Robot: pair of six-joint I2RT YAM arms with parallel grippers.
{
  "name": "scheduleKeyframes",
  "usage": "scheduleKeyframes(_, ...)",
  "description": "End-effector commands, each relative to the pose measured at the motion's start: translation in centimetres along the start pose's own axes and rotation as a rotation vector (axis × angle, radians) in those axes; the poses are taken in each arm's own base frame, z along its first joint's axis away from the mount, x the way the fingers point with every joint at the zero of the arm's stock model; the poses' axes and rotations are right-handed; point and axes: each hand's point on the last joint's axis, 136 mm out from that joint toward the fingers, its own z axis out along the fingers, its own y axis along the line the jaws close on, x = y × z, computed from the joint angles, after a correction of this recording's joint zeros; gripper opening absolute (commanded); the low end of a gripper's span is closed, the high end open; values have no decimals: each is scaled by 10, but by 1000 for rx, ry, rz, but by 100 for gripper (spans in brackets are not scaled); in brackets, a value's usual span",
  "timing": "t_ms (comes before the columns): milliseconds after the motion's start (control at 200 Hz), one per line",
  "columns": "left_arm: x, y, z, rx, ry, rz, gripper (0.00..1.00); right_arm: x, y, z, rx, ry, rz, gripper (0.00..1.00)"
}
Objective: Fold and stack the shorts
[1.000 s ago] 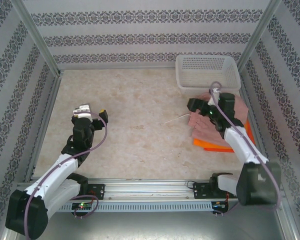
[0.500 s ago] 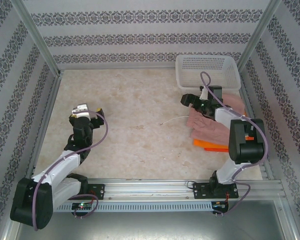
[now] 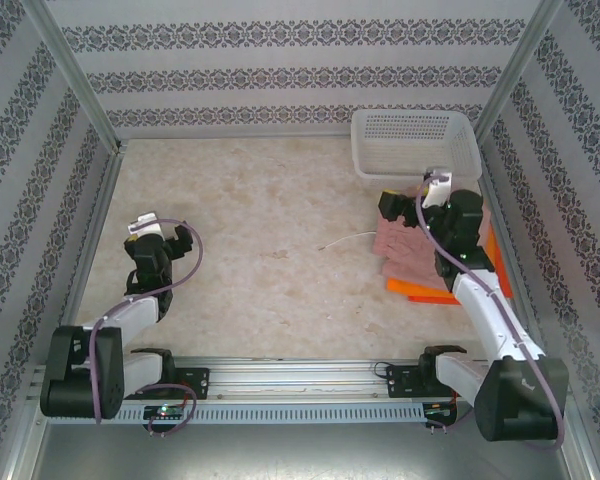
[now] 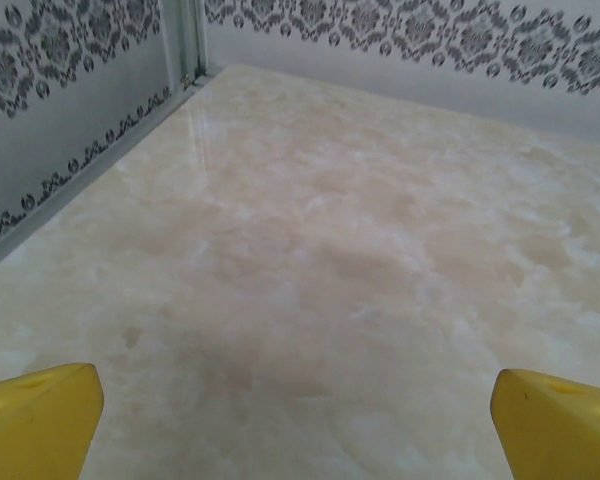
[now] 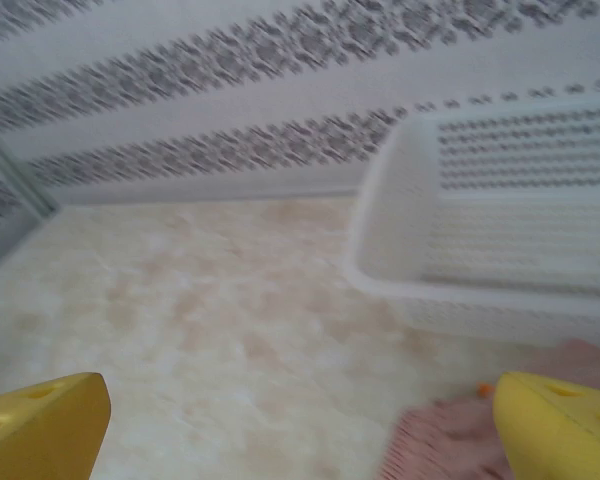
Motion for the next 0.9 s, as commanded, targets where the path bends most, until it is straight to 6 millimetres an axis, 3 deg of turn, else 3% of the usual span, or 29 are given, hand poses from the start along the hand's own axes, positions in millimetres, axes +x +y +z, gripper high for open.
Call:
scheduleKeyframes(0,-7,-5,5,51,-56,-29,100,56,-50,5,199,71,-39,98)
scheduleKeyframes(135,-1,-7,13,78,-71,-12,100,86,-79,8,274,64,1,98)
scheduleKeyframes(235,-2,-7,16,89,-86,-2,100,92,-86,14,259,50,15,98)
scheduleKeyframes(420,5,-16,22,152,-92,16,100,87,-88,31,205,53,6,98)
scheduleKeyframes(580,12,-31,23,236,-92,52,100,80,-89,31,202,-18,-77,98)
scheduleKeyframes(624,17,-32,26,244,-87,55,100,86,-93,34,208,-30,-70,98)
scheduleKeyframes(689,18,-34,29,257,-116,52,100,86,-86,38,170,-29,-99,98)
scheduleKeyframes(774,21,-34,30,251,-59,61,100,103,-82,46,185,15,-150,98)
scheduleKeyframes(824,21,-38,34,266,-58,71,100,97,-82,46,195,-55,-154,98)
scheduleKeyframes(899,21,-42,37,273,-37,88,100,100,-90,44,248,-1,-139,98)
